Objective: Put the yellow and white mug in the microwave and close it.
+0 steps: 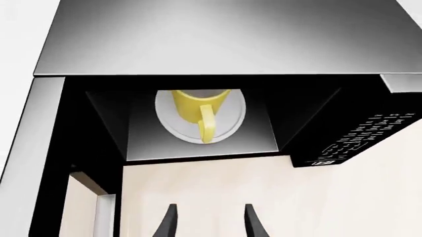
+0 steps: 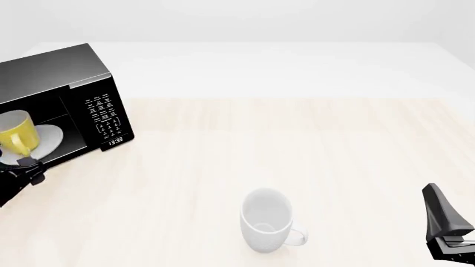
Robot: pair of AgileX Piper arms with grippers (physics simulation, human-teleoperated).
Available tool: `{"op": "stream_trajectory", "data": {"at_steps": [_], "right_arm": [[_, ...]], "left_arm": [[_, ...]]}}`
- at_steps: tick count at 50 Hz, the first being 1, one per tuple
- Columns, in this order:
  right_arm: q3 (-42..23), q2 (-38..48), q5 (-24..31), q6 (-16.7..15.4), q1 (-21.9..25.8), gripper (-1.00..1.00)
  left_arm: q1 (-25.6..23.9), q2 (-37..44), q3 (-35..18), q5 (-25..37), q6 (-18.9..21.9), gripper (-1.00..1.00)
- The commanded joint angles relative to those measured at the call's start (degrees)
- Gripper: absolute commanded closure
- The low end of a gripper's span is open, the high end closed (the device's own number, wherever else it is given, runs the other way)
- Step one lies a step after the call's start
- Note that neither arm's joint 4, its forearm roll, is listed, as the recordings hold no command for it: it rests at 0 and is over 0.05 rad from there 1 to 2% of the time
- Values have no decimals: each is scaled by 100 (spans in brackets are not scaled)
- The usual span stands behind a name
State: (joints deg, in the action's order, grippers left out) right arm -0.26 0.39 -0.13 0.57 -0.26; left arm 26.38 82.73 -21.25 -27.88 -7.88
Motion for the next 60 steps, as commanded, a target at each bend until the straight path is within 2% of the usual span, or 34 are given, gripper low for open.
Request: {"op": "stream_trajectory", "data": {"at_steps": [1,11,28,39,60], "right_arm": [[0,0,0,0,-2,-100],[0,0,0,0,0,-100],[0,0,0,-1,-1,-100],[0,0,0,0,-1,-100],[0,0,0,1,0,-100]], "left_arm": [[-70,-429,165,223,-21,-100],[-133,-1037,195,666,-36,-100],[-290,-2275,-121,1893,-134,-100],[-232,-3019,-245,2514,6,-100],[-325,-3946,-626,3508,74,-100]]}}
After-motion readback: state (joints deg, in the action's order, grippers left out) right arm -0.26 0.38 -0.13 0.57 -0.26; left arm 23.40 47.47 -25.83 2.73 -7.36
